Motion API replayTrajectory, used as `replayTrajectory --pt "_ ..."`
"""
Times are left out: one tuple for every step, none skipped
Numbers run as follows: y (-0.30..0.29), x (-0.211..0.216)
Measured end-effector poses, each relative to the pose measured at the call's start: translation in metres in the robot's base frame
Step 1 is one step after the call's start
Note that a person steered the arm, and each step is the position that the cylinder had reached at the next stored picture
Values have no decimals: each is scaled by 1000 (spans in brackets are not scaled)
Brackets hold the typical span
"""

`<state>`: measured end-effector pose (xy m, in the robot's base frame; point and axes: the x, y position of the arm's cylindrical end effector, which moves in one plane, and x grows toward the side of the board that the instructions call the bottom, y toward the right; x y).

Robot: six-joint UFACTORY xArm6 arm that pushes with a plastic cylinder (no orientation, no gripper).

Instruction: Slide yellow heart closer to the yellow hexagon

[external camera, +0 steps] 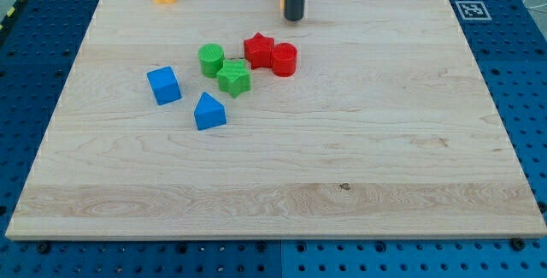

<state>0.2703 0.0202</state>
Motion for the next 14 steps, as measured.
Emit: replayTrajectory --pt "-30 11" --pt "-82 23" --pt "-146 28" --pt "-213 24" --pt "-274 -2" --pt "-320 -29" --pt "-325 -34" --pt "-325 -37" --pt "-325 -69" --pt "-324 -79" --pt "-305 -78" --pt "-257 -79" --pt "-220 -79" --pt "-168 -78"
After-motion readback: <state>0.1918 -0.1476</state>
